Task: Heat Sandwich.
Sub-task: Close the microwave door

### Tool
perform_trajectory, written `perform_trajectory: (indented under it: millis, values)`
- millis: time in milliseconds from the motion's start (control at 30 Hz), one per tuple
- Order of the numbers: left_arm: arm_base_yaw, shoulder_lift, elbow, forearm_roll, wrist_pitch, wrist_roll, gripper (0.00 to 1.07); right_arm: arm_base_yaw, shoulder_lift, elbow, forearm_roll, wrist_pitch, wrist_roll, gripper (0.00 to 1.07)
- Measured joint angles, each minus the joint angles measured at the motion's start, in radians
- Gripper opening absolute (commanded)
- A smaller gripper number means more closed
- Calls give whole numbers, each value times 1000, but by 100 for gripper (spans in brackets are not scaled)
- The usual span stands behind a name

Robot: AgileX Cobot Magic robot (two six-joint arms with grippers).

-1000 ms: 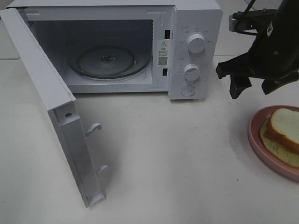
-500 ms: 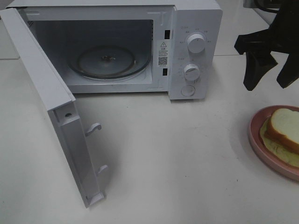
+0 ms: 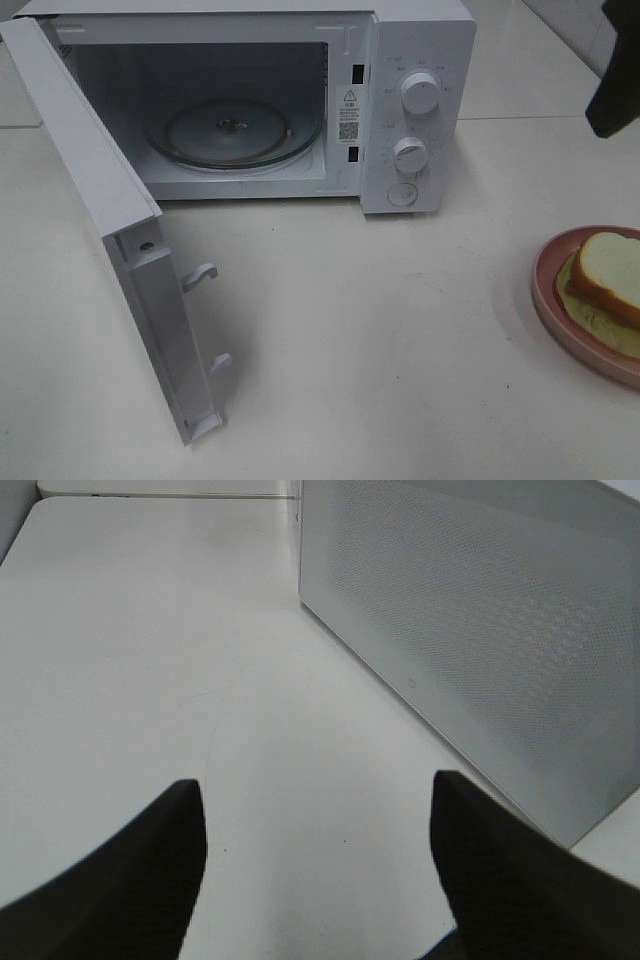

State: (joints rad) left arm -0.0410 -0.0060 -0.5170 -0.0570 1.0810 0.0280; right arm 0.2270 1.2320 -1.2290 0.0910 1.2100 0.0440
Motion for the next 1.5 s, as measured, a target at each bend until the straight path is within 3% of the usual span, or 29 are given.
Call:
perform_trajectory:
  millis: [267, 433, 1033, 1167, 1500]
  values:
    - [0, 0, 0, 0, 0, 0, 62, 0, -243, 185, 0, 5, 0, 65]
    - [0, 0, 0, 0, 0, 0, 62, 0, -324, 238, 0, 6, 1, 65]
    - [0, 0, 0, 0, 0, 0, 62, 0, -790, 672, -46, -146, 2, 65]
    - [0, 0, 0, 0, 0, 0, 62, 0, -852, 725, -46, -189, 1, 65]
    - [0, 0, 0, 0, 0, 0, 62, 0, -969, 732, -48, -210, 1, 65]
